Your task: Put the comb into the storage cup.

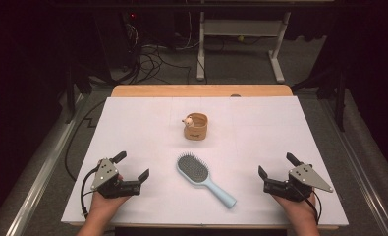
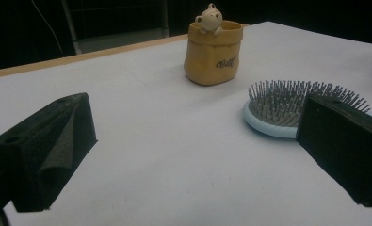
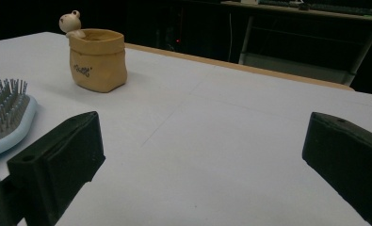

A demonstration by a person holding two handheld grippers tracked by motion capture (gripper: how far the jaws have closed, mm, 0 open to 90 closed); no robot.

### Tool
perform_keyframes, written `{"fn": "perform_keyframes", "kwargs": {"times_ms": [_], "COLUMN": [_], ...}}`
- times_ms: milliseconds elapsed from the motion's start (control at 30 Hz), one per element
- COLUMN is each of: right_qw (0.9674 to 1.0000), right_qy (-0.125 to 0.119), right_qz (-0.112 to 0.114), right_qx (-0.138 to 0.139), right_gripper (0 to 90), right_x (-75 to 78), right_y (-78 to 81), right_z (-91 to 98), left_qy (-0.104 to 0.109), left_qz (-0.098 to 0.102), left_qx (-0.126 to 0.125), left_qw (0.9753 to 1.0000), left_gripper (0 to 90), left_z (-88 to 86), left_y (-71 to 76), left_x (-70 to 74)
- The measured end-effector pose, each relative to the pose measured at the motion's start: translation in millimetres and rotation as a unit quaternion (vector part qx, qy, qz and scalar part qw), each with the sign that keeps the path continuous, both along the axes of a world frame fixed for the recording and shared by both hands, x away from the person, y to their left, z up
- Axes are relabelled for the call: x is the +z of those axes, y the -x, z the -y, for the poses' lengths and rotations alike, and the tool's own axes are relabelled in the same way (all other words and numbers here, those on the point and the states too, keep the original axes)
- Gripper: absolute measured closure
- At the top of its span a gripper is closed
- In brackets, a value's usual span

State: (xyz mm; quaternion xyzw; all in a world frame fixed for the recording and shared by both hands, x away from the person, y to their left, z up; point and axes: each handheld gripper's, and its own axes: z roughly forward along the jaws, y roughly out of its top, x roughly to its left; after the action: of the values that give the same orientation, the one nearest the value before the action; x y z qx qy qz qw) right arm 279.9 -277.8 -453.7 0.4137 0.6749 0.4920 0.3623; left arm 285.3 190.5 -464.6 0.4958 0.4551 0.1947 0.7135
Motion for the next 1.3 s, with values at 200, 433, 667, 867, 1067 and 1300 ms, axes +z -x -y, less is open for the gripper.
{"fn": "perform_keyframes", "kwargs": {"times_ms": [200,433,667,867,1067,1300], "right_qw": [1.0000,1.0000,0.9999,0.9999,0.9997,0.9989], "right_qy": [0.000,0.006,0.007,0.008,0.005,0.014], "right_qz": [-0.003,-0.003,-0.007,-0.011,-0.024,-0.037], "right_qx": [-0.001,0.002,0.001,0.003,0.009,0.026], "right_gripper": [0.1,0.3,2.7,8.1,24.3,41.6], "right_x": [-0.4,-0.9,-1.3,-1.3,-0.5,0.3], "right_y": [0.0,-0.3,0.0,0.8,1.6,2.5], "right_z": [0.3,-1.2,-1.5,-2.3,-2.1,-5.7], "left_qy": [0.003,0.001,0.008,0.008,0.006,0.008], "left_qz": [0.006,0.025,0.012,0.006,0.004,0.010], "left_qx": [0.004,0.001,0.001,0.000,-0.002,0.000], "left_qw": [1.0000,0.9997,0.9999,0.9999,1.0000,0.9999], "left_gripper": [0.4,3.4,3.4,3.3,3.2,2.6], "left_z": [-1.3,-0.5,-1.3,-1.4,-0.5,-0.8], "left_y": [0.4,1.7,0.4,0.2,0.0,-0.1], "left_x": [1.0,2.8,3.2,2.9,3.5,3.7]}}
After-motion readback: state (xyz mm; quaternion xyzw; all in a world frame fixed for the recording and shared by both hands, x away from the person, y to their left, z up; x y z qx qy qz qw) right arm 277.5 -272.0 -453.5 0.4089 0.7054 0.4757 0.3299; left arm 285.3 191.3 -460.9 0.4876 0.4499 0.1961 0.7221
